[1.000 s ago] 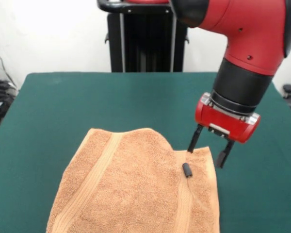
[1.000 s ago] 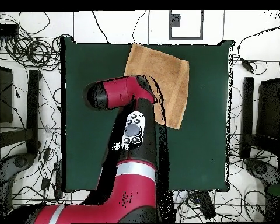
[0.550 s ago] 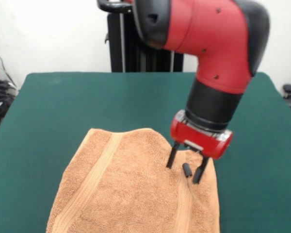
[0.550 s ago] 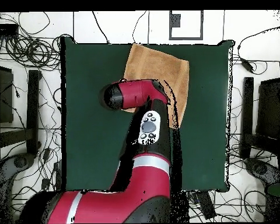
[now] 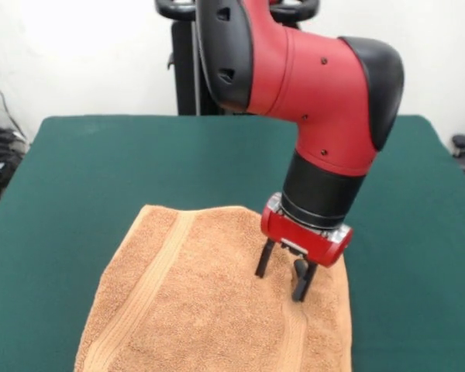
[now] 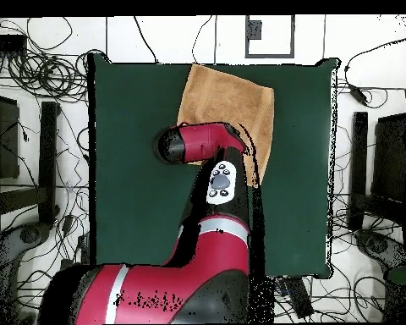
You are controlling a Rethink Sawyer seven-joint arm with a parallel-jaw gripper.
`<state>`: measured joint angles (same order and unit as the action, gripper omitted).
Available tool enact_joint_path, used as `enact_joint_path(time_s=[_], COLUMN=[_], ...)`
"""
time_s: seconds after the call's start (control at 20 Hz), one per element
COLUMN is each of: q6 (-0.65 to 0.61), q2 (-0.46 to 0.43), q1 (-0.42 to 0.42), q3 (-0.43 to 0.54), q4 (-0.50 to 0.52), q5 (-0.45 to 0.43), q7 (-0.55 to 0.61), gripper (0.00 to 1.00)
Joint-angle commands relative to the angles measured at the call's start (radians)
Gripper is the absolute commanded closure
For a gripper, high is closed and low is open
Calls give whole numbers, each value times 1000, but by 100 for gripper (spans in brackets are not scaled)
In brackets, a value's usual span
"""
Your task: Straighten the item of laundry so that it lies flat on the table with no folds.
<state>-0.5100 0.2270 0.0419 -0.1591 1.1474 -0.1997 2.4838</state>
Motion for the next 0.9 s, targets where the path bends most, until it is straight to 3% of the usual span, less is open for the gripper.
enact_joint_path(time_s=[0.05,0.9], q6=[-55,-25], q2=[-6,4], q1=[74,64], q3=[61,70], q4=[149,185], q5=[53,84], q7=[137,127], gripper=[0,0])
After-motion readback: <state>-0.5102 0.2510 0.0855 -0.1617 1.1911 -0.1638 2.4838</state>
